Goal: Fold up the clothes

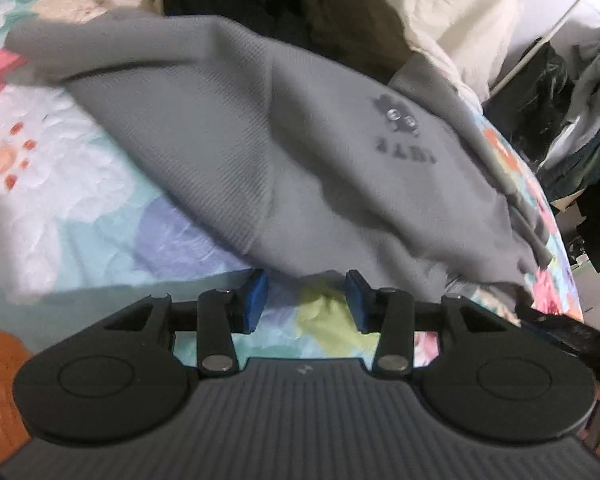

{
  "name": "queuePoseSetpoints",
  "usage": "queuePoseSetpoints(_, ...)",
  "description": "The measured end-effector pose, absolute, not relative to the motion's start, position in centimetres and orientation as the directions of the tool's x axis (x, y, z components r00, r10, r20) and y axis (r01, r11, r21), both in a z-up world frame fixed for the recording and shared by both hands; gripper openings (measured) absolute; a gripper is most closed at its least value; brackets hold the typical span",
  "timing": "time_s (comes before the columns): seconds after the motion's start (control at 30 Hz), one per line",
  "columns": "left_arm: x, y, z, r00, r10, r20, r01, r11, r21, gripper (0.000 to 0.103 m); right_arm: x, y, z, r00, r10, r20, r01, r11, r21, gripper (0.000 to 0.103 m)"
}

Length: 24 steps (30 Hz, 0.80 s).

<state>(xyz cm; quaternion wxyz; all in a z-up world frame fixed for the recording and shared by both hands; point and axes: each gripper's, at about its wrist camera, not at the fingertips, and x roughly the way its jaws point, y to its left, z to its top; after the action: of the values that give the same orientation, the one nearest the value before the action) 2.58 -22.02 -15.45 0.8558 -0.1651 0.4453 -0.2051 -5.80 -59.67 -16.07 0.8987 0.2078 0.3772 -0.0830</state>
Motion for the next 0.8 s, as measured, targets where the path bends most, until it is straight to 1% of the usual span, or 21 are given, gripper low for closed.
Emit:
queuePoseSetpoints(0.07,2.4,-22.4,-15.4,0.539,-0.484,-0.689,0.217,0.871,-0.442,0.051,-5.0,-59.3,-16.3,0.697,-0.033,-0.716,0.316,0.911,0.266,0.063)
queuePoseSetpoints(0.13,2.7,-22.4,-15.8,0.534,-0.479,-0.697,0.206,0.873,-0.442,0.051,-4.1,-59.5,-16.2,0.727,-0.033,-0.685,0.311,0.906,0.286,0.063)
queuePoseSetpoints(0.17,3.0,-22.3,-15.9,0.541,-0.469,-0.698,0.198,0.878,-0.436,0.052,-3.6,-59.1,-16.3,0.717,-0.045,-0.696,0.282,0.931,0.231,0.061)
queuePoseSetpoints(0.2,3.1,-22.3,-15.8,0.566,-0.436,-0.699,0.184,0.894,-0.409,0.052,-3.1,-58.7,-16.4,0.707,-0.057,-0.705,0.252,0.952,0.175,0.049)
queuePoseSetpoints(0.23,3.2,-22.6,-15.5,0.601,-0.376,-0.705,0.162,0.921,-0.353,0.052,-2.7,-58.3,-16.4,0.697,-0.071,-0.713,0.220,0.968,0.119,0.043)
queuePoseSetpoints(0.27,3.4,-23.0,-15.2,0.630,-0.306,-0.714,0.138,0.948,-0.285,0.058,-2.9,-57.9,-16.3,0.699,-0.080,-0.711,0.195,0.978,0.081,0.035)
queuePoseSetpoints(0.3,3.4,-23.4,-15.0,0.652,-0.235,-0.721,0.113,0.970,-0.214,0.063,-3.2,-57.4,-16.2,0.701,-0.090,-0.708,0.169,0.985,0.043,0.021)
queuePoseSetpoints(0.33,3.5,-23.6,-14.8,0.665,-0.194,-0.721,0.103,0.980,-0.168,0.069,-3.7,-57.5,-15.9,0.704,-0.080,-0.705,0.167,0.984,0.055,0.019)
queuePoseSetpoints(0.4,3.8,-23.4,-14.8,0.661,-0.221,-0.717,0.129,0.975,-0.182,0.069,-5.0,-57.3,-15.0,0.722,-0.092,-0.686,0.163,0.986,0.039,0.013)
queuePoseSetpoints(0.47,4.2,-22.7,-15.4,0.643,-0.266,-0.718,0.121,0.961,-0.248,0.066,-6.5,-57.1,-14.3,0.742,-0.118,-0.660,0.161,0.987,0.004,0.012)
queuePoseSetpoints(0.5,4.4,-22.3,-15.7,0.634,-0.290,-0.717,0.114,0.952,-0.284,0.066,-7.3,-57.1,-13.7,0.752,-0.128,-0.646,0.171,0.985,0.003,0.012)
queuePoseSetpoints(0.57,4.0,-21.8,-16.1,0.646,-0.315,-0.695,0.102,0.938,-0.331,0.065,-9.0,-57.1,-12.5,0.776,-0.121,-0.619,0.184,0.982,0.038,0.012)
queuePoseSetpoints(0.6,3.6,-21.8,-16.3,0.655,-0.318,-0.685,0.103,0.936,-0.336,0.061,-9.8,-57.0,-12.0,0.784,-0.124,-0.608,0.187,0.982,0.040,0.012)
queuePoseSetpoints(0.63,3.3,-21.8,-16.3,0.660,-0.325,-0.677,0.102,0.932,-0.347,0.042,-10.4,-57.0,-11.7,0.790,-0.124,-0.600,0.191,0.980,0.048,0.012)
queuePoseSetpoints(0.67,3.3,-21.7,-16.3,0.656,-0.343,-0.673,0.102,0.923,-0.371,0.016,-11.1,-57.0,-11.4,0.796,-0.124,-0.592,0.194,0.979,0.056,0.012)
queuePoseSetpoints(0.7,3.5,-21.6,-16.3,0.646,-0.366,-0.670,0.103,0.911,-0.398,0.011,-11.5,-57.0,-11.5,0.794,-0.119,-0.596,0.201,0.977,0.073,0.012)
queuePoseSetpoints(0.73,3.8,-21.5,-16.3,0.635,-0.389,-0.667,0.103,0.899,-0.426,0.008,-11.9,-57.0,-11.6,0.792,-0.113,-0.600,0.207,0.974,0.089,0.012)
queuePoseSetpoints(0.77,3.8,-21.6,-16.1,0.637,-0.392,-0.663,0.114,0.899,-0.422,0.007,-12.1,-56.9,-11.9,0.788,-0.118,-0.604,0.215,0.972,0.091,0.012)
queuePoseSetpoints(0.8,3.5,-22.0,-15.7,0.653,-0.374,-0.658,0.137,0.913,-0.384,0.007,-12.1,-56.9,-12.4,0.782,-0.115,-0.612,0.218,0.971,0.095,0.012)
